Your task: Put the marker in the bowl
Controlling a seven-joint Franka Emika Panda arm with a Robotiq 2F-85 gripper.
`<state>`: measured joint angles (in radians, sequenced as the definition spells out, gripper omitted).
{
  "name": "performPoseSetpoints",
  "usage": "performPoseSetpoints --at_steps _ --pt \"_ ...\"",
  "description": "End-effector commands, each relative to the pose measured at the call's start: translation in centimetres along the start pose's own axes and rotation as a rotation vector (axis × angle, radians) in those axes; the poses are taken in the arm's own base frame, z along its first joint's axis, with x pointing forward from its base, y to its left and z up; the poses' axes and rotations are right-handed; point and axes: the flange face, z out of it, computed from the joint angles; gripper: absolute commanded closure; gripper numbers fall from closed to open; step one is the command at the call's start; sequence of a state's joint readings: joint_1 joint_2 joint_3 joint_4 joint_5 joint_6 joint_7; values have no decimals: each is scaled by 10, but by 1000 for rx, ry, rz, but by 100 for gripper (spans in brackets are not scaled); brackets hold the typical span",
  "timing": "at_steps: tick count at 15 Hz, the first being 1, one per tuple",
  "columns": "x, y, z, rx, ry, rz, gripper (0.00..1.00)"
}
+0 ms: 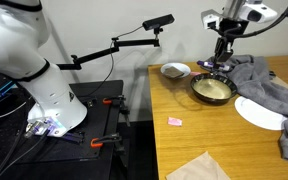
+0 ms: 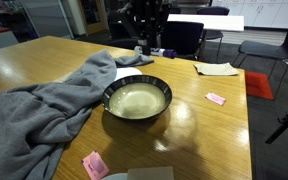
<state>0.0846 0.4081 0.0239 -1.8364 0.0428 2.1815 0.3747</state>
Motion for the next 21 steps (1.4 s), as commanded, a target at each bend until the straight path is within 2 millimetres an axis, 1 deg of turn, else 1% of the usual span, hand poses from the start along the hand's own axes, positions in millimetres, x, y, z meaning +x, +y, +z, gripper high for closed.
performPoseSetpoints --at_steps 1,4,8,12,15,16,17,21 --pt "-11 -11 14 9 4 -33 95" --pt "-14 -22 32 -4 45 -49 95" --pt "-11 -33 58 -20 114 -68 95" --pt "-4 -32 79 -16 154 -88 95" --pt "1 -30 90 -15 195 -85 95" --pt "1 -30 93 -15 201 -83 57" --pt "2 -30 96 -13 205 -82 54" --pt "-1 -30 100 -11 201 -74 26"
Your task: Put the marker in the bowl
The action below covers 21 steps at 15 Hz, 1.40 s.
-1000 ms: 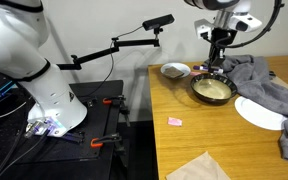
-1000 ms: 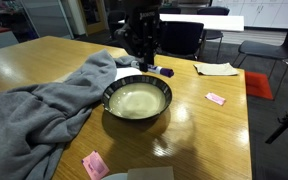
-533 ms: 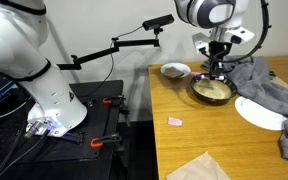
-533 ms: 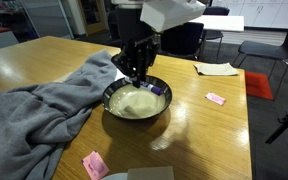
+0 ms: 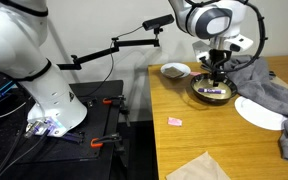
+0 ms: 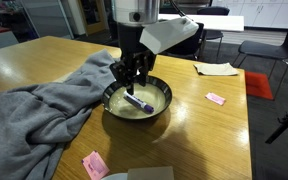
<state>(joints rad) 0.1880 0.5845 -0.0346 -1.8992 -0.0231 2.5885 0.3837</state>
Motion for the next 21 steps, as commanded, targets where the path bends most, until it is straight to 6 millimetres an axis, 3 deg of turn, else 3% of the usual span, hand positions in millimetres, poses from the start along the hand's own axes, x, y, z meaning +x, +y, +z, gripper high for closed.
performPoseSetpoints --at_steps 1,4,10,18,21 --pt "-4 -1 -6 -7 16 25 19" --pt "-5 1 -23 4 20 60 0" --pt "-6 11 -78 31 5 107 0" --pt "-35 30 -157 88 -2 99 0" --pt "-44 38 -174 111 18 117 0"
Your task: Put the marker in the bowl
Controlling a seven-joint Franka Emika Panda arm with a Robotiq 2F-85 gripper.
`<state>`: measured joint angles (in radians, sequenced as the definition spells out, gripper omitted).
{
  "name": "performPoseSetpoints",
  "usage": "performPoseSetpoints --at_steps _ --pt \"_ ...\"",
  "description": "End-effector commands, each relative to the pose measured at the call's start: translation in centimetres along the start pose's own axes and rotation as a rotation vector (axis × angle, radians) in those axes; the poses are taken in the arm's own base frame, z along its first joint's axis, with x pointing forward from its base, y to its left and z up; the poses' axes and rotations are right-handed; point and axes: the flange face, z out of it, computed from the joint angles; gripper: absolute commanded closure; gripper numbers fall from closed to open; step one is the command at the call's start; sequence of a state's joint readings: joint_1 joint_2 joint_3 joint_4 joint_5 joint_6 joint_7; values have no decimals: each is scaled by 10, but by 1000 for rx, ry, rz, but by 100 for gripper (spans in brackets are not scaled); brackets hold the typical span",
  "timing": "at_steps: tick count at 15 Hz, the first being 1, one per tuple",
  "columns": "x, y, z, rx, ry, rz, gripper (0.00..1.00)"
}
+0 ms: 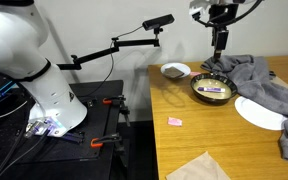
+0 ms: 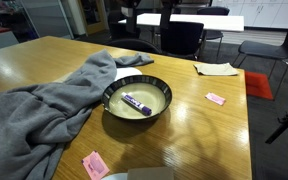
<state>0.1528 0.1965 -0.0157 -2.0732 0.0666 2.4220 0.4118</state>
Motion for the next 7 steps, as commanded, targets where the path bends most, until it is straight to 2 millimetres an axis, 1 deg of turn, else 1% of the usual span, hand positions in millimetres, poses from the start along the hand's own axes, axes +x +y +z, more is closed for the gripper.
performPoseSetpoints --at_steps 1,2,3,5,7 --pt "-18 16 -25 32 6 3 0" --pt "-20 18 -27 37 8 7 0" --pt "-8 10 -18 13 9 16 0" --pt "-12 14 -22 18 9 16 0" --pt "-14 16 -22 18 8 16 0"
